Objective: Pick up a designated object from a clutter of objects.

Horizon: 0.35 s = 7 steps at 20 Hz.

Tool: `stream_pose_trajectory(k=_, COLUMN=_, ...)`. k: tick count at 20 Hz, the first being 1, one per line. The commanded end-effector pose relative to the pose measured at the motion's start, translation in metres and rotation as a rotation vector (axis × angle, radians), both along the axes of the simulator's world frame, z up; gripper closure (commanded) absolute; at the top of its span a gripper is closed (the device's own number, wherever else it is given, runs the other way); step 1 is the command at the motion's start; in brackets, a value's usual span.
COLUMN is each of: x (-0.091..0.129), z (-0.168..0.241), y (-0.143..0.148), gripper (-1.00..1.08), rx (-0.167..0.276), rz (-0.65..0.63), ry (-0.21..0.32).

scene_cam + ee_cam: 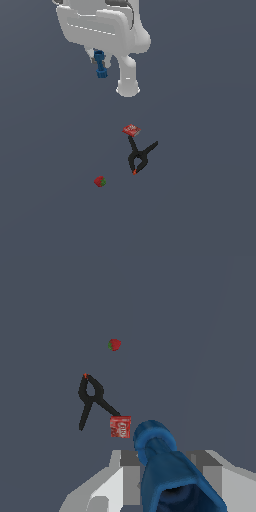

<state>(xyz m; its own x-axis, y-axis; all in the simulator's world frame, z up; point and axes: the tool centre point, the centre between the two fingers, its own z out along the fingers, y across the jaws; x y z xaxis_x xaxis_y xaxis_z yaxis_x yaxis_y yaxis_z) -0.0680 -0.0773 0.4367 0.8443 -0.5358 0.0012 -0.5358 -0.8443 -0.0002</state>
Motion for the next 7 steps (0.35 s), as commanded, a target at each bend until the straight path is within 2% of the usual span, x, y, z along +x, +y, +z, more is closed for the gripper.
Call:
stream_pose_trajectory(k=1, x=-0.0020, z=0.0097, y=0.0006, gripper=1.08, rx=0.000, rz=0.000, ry=0.001)
stream_pose_trajectory(k=7, x=-0.0024, z=0.0180, y=0.0010, gripper=1.08, rx=0.000, rz=0.000, ry=0.001)
